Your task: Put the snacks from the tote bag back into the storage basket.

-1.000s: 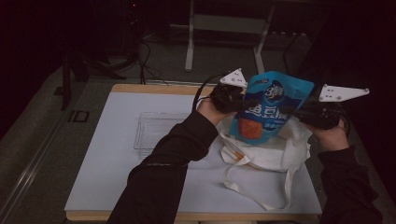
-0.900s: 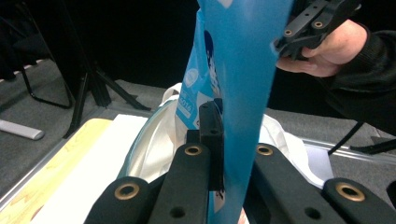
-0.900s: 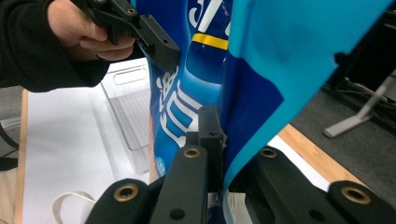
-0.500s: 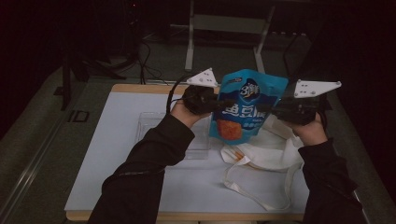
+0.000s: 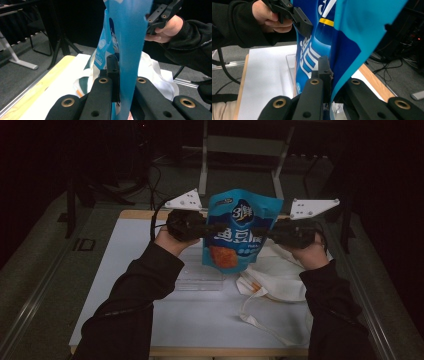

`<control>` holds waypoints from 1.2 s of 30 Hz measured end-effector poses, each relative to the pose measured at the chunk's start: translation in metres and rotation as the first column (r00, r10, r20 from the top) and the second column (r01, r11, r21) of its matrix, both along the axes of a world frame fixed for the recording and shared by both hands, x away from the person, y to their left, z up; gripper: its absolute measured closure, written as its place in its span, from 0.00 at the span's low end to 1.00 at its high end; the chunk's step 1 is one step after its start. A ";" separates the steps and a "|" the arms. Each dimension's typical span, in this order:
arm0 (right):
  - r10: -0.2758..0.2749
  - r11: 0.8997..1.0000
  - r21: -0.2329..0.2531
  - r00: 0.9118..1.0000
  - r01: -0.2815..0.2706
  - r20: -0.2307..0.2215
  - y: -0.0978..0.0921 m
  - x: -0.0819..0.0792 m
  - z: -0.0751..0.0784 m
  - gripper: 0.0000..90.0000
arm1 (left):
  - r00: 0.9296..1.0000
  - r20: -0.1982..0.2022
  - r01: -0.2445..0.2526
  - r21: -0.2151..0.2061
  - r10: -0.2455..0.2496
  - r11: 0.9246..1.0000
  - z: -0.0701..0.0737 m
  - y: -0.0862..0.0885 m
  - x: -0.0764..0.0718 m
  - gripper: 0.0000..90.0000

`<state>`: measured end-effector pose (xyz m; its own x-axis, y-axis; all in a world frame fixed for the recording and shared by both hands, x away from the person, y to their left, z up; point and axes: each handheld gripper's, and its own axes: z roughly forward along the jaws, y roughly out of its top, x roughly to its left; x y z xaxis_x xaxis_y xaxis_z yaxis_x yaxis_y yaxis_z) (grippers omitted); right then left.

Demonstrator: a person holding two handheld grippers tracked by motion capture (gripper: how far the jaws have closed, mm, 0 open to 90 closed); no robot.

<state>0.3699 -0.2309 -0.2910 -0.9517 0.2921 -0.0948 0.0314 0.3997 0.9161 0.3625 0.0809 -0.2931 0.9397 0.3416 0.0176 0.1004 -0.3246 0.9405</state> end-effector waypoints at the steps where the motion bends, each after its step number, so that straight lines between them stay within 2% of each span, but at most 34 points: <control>1: 0.005 1.000 0.000 1.000 -0.005 0.001 0.004 0.000 0.001 0.98 | 1.000 -0.001 0.002 0.002 -0.002 1.000 0.001 0.004 -0.001 1.00; 8: 0.046 0.999 0.007 0.999 -0.046 -0.001 0.025 0.001 0.002 0.98 | 1.000 0.000 -0.007 0.007 0.007 1.000 0.003 0.027 -0.007 1.00; 12: 0.067 0.998 0.009 0.998 -0.067 0.003 0.039 0.001 0.001 0.98 | 1.000 0.014 -0.018 0.007 0.017 1.000 0.002 0.040 -0.011 1.00; 18: 0.109 0.994 0.018 0.994 -0.109 -0.007 0.058 0.000 0.000 0.98 | 1.000 -0.002 -0.010 -0.007 0.010 1.000 0.000 0.065 -0.014 1.00; 19: 0.121 0.992 0.025 0.993 -0.120 -0.012 0.063 0.001 -0.001 0.98 | 1.000 -0.002 -0.010 -0.007 0.010 1.000 0.000 0.065 -0.014 1.00; 21: 0.121 0.992 0.023 0.993 -0.121 -0.015 0.072 0.001 -0.001 0.98 | 0.999 0.004 -0.042 -0.006 0.042 0.999 -0.001 0.074 -0.016 1.00; 23: 0.113 0.994 0.015 0.994 -0.113 -0.012 0.081 0.004 -0.003 0.98 | 0.997 0.001 -0.075 -0.003 0.075 0.997 -0.005 0.081 -0.016 1.00; 30: 0.115 0.993 -0.004 0.993 -0.115 -0.039 0.103 0.013 -0.017 0.98 | 0.994 -0.013 -0.109 0.006 0.109 0.994 -0.019 0.097 -0.011 1.00; 36: 0.106 0.994 -0.017 0.993 -0.107 -0.052 0.115 0.022 -0.027 0.98 | 0.991 -0.028 -0.135 -0.021 0.135 0.991 -0.035 0.107 -0.003 1.00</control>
